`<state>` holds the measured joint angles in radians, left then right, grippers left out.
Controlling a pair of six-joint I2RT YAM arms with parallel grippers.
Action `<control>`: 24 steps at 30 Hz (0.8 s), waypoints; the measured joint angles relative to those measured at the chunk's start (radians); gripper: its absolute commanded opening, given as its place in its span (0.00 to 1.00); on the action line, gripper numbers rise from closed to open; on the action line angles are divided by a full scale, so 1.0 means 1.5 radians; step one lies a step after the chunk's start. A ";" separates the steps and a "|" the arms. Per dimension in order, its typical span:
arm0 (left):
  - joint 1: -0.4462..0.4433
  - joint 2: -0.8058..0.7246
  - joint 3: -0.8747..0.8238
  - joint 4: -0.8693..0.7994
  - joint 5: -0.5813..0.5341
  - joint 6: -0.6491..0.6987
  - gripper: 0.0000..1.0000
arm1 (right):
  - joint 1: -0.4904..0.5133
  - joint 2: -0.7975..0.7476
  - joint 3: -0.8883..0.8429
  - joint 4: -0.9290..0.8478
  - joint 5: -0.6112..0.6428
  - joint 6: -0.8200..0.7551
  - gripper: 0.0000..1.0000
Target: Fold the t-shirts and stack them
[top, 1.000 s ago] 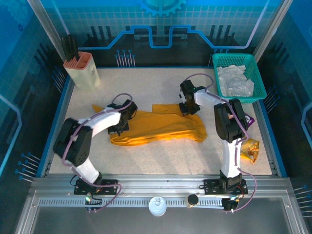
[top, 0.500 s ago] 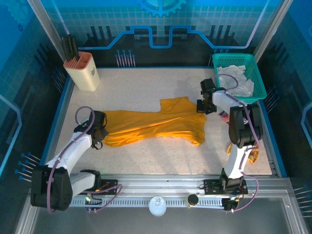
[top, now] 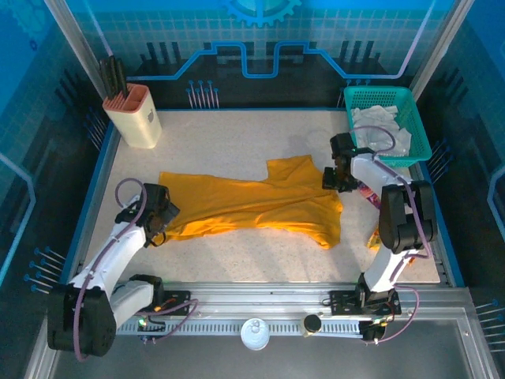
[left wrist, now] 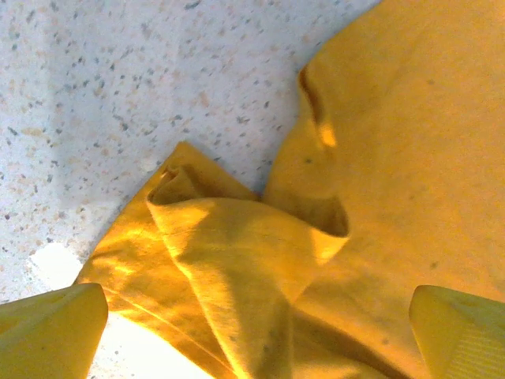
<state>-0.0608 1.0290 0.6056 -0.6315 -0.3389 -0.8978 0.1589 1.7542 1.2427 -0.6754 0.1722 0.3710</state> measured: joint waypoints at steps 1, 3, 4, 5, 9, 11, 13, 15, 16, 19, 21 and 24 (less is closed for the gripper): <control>0.000 0.001 0.013 -0.006 0.000 0.006 0.99 | 0.012 -0.001 0.024 -0.004 -0.002 -0.003 0.66; -0.002 0.005 0.038 -0.016 0.000 0.016 0.99 | 0.039 0.002 0.072 -0.009 -0.012 -0.008 0.70; -0.005 0.009 0.049 -0.018 -0.001 0.022 0.99 | 0.055 0.007 0.099 -0.012 -0.018 -0.010 0.72; -0.010 0.015 0.060 -0.019 -0.001 0.027 0.99 | 0.071 0.019 0.131 -0.016 -0.023 -0.013 0.72; -0.037 0.039 0.078 -0.021 -0.003 0.042 0.99 | 0.118 0.116 0.267 -0.033 -0.033 -0.025 0.68; -0.047 0.049 0.084 -0.025 -0.003 0.048 0.99 | 0.131 0.186 0.329 -0.036 -0.033 -0.036 0.64; -0.052 0.057 0.088 -0.026 -0.003 0.057 0.99 | 0.139 0.255 0.379 -0.049 -0.033 -0.049 0.60; -0.054 0.065 0.093 -0.028 -0.003 0.062 0.99 | 0.143 0.314 0.422 -0.067 -0.032 -0.061 0.57; -0.055 0.067 0.094 -0.027 -0.003 0.064 0.99 | 0.144 0.342 0.443 -0.078 -0.033 -0.066 0.55; -0.057 0.070 0.095 -0.027 -0.005 0.067 0.98 | 0.147 0.405 0.496 -0.114 -0.031 -0.075 0.50; -0.057 0.070 0.096 -0.027 -0.005 0.075 0.98 | 0.148 0.425 0.519 -0.130 -0.027 -0.077 0.47; -0.057 0.072 0.100 -0.028 -0.005 0.078 0.99 | 0.148 0.438 0.553 -0.149 -0.030 -0.069 0.41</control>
<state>-0.1471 1.1370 0.7551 -0.6731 -0.3466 -0.7807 0.3809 2.4119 2.0720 -0.8982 0.1280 0.2680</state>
